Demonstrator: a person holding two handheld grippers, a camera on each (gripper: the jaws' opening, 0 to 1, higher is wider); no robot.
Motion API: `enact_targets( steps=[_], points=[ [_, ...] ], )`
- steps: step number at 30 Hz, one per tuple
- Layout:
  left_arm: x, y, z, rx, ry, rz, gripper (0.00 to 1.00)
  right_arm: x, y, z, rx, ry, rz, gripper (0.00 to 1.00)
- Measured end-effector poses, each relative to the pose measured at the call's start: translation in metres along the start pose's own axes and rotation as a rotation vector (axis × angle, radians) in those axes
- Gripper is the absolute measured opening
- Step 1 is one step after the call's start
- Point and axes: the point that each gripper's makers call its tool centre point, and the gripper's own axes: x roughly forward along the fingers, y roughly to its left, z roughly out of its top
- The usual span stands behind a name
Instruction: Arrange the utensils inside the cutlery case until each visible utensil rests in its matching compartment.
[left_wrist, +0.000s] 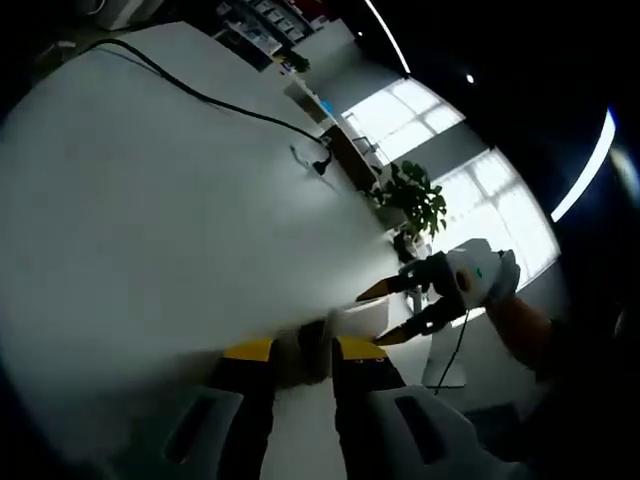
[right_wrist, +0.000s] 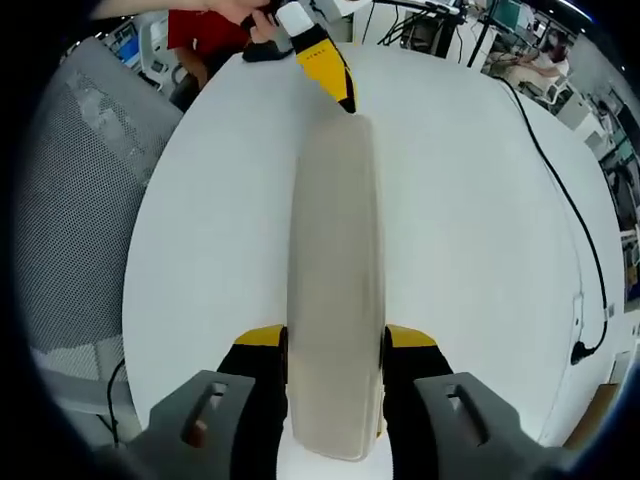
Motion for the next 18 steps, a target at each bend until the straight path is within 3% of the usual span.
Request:
enact_targets(
  steps=[6, 18],
  points=[
    [0.007, -0.011, -0.001, -0.002, 0.000, -0.024, 0.23, 0.002, -0.002, 0.004, -0.010, 0.050, 0.028, 0.36],
    [0.015, -0.006, -0.002, -0.021, 0.031, -0.031, 0.22, 0.005, -0.004, 0.001, 0.056, 0.102, 0.150, 0.37]
  ],
)
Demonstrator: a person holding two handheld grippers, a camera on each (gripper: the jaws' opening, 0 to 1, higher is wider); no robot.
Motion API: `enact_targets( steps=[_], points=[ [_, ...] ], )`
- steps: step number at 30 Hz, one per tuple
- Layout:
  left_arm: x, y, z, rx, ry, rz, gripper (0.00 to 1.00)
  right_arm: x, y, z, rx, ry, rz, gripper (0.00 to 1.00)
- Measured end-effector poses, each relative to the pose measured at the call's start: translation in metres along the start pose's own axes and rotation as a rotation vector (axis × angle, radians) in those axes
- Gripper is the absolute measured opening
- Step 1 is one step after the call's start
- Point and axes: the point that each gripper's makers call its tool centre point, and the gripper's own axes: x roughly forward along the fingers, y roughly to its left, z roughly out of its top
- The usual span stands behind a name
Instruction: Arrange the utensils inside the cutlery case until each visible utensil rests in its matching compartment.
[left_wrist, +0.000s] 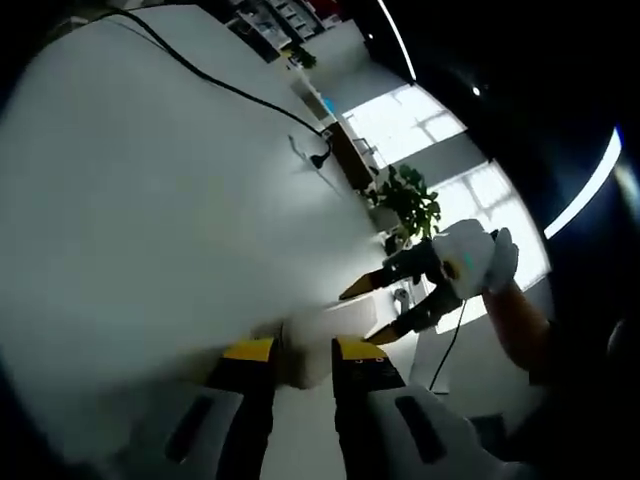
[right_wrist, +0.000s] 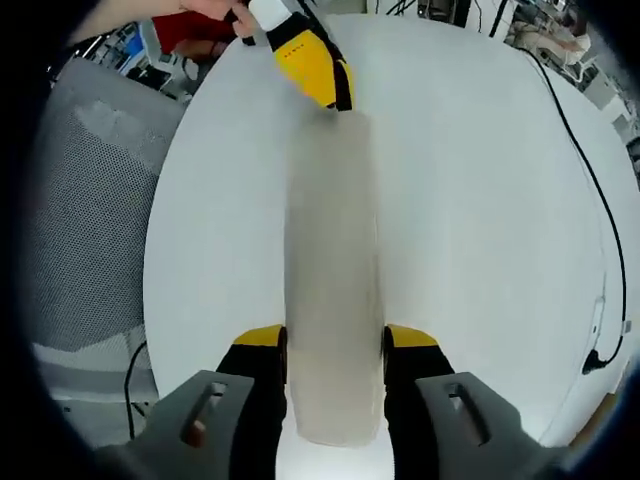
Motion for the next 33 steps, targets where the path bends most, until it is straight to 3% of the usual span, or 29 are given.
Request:
enact_targets(
  steps=[8, 13, 16, 17, 20, 21, 25, 29, 33],
  points=[
    [0.001, 0.013, 0.004, 0.010, 0.006, 0.034, 0.20, -0.004, -0.005, -0.001, 0.044, -0.001, -0.005, 0.44],
    [-0.006, 0.015, 0.009, 0.056, -0.016, 0.083, 0.19, -0.038, -0.004, 0.008, 0.157, -0.195, -0.026, 0.41],
    [-0.015, 0.009, 0.012, 0.147, -0.008, 0.110, 0.16, -0.057, -0.011, -0.006, 0.233, -0.285, -0.105, 0.27],
    [-0.017, 0.002, 0.009, 0.200, 0.024, 0.114, 0.14, -0.061, -0.014, -0.019, 0.283, -0.290, -0.147, 0.19],
    [-0.019, -0.010, 0.002, 0.341, 0.109, 0.144, 0.08, -0.059, -0.012, -0.050, 0.302, -0.242, -0.226, 0.00],
    [-0.018, -0.013, -0.002, 0.408, 0.147, 0.159, 0.07, -0.057, -0.007, -0.056, 0.292, -0.225, -0.229, 0.00],
    [-0.012, -0.017, -0.008, 0.520, 0.213, 0.212, 0.01, -0.048, 0.001, -0.067, 0.335, -0.229, -0.253, 0.00],
    [-0.005, -0.022, -0.006, 0.537, 0.222, 0.222, 0.01, -0.039, 0.005, -0.066, 0.357, -0.229, -0.244, 0.00],
    [-0.001, -0.022, -0.014, 0.576, 0.297, 0.242, 0.01, -0.034, 0.005, -0.066, 0.360, -0.210, -0.239, 0.00]
  ],
)
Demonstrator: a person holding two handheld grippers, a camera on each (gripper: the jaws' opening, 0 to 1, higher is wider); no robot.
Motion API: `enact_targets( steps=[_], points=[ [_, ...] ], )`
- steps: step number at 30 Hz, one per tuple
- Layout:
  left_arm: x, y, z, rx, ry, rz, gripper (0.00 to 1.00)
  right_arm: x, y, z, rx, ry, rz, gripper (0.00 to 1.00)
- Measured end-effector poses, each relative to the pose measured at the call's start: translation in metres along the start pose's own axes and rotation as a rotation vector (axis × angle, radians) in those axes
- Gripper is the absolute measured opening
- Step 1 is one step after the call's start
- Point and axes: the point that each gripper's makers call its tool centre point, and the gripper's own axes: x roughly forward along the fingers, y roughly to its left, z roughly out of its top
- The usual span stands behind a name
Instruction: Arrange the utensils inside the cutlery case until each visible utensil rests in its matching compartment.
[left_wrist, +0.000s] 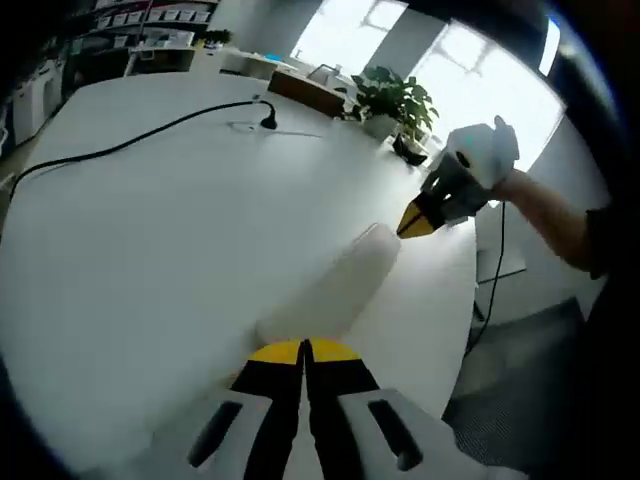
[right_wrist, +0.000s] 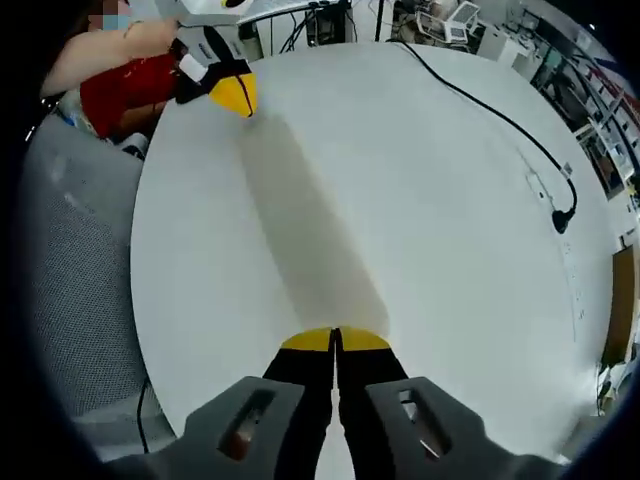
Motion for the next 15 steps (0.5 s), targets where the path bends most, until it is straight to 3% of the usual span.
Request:
enact_targets(
  steps=[8, 15],
  points=[
    [0.010, 0.003, -0.011, 0.056, 0.071, 0.023, 0.01, 0.007, 0.002, -0.007, -0.008, 0.051, 0.006, 0.00],
    [0.013, 0.012, -0.007, 0.061, 0.097, 0.029, 0.00, 0.007, -0.001, -0.006, 0.032, 0.080, 0.006, 0.00]
  ],
)
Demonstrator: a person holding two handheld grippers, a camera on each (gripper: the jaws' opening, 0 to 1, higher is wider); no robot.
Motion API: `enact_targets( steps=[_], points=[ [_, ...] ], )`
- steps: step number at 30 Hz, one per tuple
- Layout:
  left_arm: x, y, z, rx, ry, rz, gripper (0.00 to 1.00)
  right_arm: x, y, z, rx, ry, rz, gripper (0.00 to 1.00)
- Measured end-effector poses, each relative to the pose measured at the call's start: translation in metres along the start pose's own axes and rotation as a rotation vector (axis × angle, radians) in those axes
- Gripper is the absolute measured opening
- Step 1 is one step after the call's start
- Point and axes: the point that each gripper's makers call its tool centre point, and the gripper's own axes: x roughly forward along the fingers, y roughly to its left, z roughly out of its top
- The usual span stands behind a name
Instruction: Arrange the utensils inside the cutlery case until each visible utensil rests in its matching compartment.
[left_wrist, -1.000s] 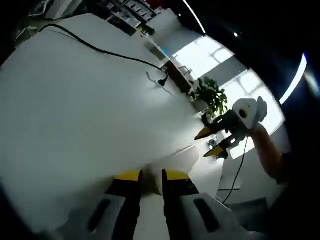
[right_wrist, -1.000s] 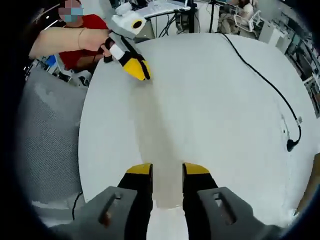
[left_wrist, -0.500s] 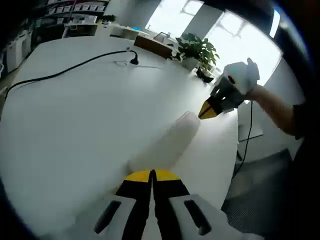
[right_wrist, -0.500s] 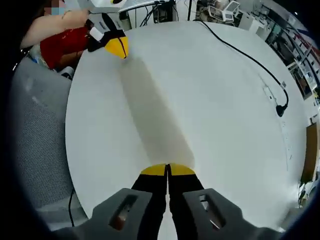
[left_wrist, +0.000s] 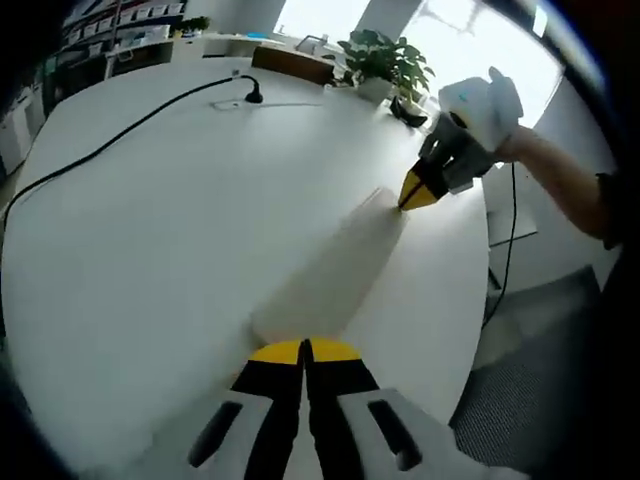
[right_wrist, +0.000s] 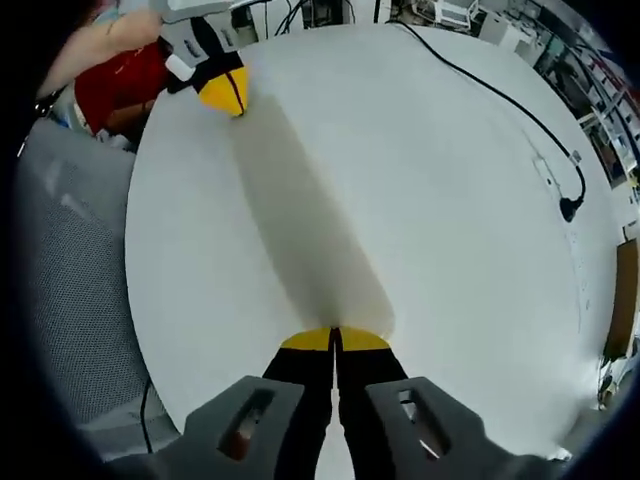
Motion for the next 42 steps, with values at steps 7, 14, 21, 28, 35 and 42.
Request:
enact_targets(
  steps=[7, 14, 21, 28, 35, 42],
  points=[
    [0.003, 0.008, 0.001, -0.001, 0.088, 0.030, 0.00, 0.001, -0.002, -0.001, 0.044, 0.067, 0.024, 0.00],
    [-0.002, 0.001, -0.002, 0.010, 0.074, 0.064, 0.00, -0.003, -0.011, 0.004, 0.041, -0.002, -0.002, 0.00],
    [0.003, 0.014, 0.008, -0.001, 0.063, 0.105, 0.00, 0.000, -0.015, 0.008, 0.023, 0.032, -0.018, 0.00],
    [-0.001, 0.012, 0.013, 0.055, 0.114, 0.128, 0.00, 0.002, -0.014, 0.007, 0.025, 0.112, -0.002, 0.00],
    [-0.001, 0.012, 0.012, 0.074, 0.186, 0.133, 0.00, 0.002, -0.013, 0.007, 0.055, 0.129, 0.031, 0.00],
    [0.000, 0.026, 0.009, 0.104, 0.189, 0.164, 0.00, -0.002, -0.010, 0.009, 0.070, 0.109, 0.030, 0.00]
  ],
)
